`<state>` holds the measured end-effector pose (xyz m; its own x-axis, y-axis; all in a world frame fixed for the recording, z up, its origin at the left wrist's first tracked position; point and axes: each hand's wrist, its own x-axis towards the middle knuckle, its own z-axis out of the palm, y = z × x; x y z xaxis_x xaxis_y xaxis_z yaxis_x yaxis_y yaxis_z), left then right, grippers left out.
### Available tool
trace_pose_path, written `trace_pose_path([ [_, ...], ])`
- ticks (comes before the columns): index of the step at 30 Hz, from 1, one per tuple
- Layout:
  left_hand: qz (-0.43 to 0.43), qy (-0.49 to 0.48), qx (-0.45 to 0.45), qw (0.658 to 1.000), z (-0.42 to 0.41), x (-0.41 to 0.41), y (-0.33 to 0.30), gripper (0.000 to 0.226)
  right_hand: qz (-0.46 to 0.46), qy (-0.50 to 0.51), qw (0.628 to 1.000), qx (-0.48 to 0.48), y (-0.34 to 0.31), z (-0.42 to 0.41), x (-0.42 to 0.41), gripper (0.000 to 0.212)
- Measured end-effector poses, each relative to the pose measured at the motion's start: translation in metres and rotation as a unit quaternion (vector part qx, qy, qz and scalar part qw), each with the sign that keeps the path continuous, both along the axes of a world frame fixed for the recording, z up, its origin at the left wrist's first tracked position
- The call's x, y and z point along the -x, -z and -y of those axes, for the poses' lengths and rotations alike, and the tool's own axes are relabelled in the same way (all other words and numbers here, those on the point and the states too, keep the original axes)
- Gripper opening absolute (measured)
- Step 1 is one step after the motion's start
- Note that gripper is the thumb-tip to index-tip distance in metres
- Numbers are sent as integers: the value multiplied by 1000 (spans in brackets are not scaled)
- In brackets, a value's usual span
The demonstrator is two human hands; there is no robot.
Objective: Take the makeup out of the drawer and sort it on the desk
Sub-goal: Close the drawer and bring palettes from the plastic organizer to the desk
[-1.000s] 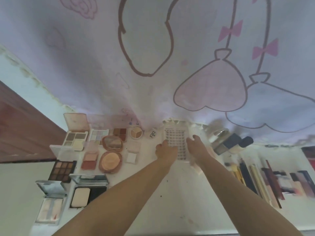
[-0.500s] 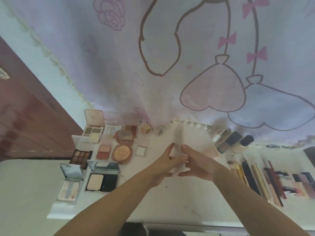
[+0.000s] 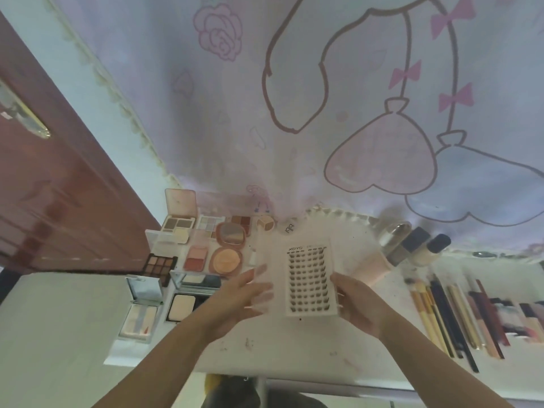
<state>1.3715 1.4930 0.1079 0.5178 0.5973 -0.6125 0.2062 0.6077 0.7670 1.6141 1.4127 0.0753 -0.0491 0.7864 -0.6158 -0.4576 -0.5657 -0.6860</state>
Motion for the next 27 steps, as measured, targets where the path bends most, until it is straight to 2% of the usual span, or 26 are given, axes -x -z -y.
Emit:
trace_pose_path([
  [2,-108,29,-92,989,1,19,-1,37,78,-39,996,13,7,9,7,30],
  [4,-192,38,-174,965,4,33,-1,28,169,-77,982,28,13,15,21,27],
  [7,-266,49,-252,929,9,52,5,16,330,-124,935,27,25,11,45,26],
  [10,-324,78,-289,897,15,64,13,11,407,-165,899,4,34,6,64,30],
  [14,-358,83,-308,877,24,75,17,11,464,-211,860,-20,42,0,83,40],
  [20,-340,45,-304,889,18,85,13,7,510,-216,832,-20,45,-9,99,44],
  [24,-315,54,-302,898,18,93,15,12,521,-209,827,3,45,-8,102,45],
  [27,-319,43,-321,891,14,98,10,22,518,-194,832,34,42,-8,99,42],
])
